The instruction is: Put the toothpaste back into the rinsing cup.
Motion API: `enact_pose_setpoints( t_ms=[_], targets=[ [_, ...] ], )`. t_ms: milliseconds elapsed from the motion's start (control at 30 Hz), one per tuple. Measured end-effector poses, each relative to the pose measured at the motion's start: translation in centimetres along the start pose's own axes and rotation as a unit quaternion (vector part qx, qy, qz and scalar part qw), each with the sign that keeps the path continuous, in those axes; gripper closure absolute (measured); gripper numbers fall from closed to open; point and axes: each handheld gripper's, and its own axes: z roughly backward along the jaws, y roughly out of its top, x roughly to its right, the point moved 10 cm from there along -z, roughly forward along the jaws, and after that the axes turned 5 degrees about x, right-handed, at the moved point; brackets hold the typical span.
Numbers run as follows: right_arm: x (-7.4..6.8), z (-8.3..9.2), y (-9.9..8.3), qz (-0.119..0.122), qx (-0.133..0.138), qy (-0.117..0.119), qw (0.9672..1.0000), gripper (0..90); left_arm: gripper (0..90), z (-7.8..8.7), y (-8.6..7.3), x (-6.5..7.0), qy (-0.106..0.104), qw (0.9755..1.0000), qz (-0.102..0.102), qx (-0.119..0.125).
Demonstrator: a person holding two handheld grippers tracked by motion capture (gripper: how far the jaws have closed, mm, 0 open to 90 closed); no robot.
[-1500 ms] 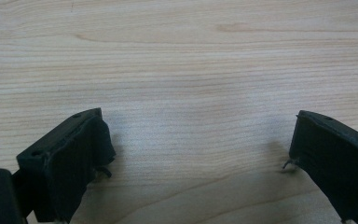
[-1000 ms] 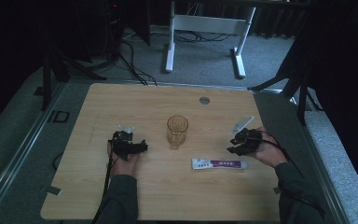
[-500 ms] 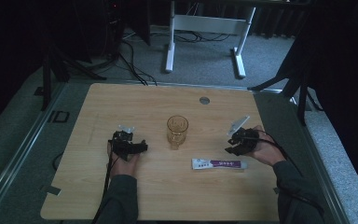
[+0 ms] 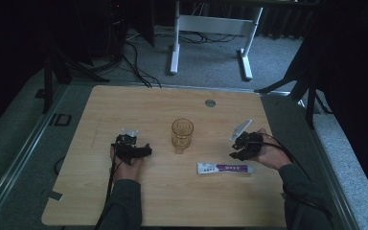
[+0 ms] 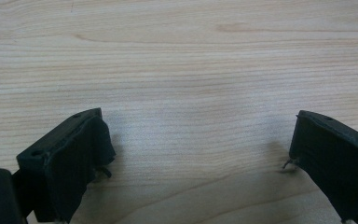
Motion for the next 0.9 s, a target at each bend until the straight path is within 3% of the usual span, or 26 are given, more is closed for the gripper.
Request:
enact_pose_setpoints(
  t_ms=[900],
  targets=[
    [-1.1, -0.5, 0.8, 0.03, -0.016, 0.017, 0.9993, 62.1, 3.5, 0.0, 0.0, 0.0, 0.0, 1.0, 0.0, 0.0]
  ],
)
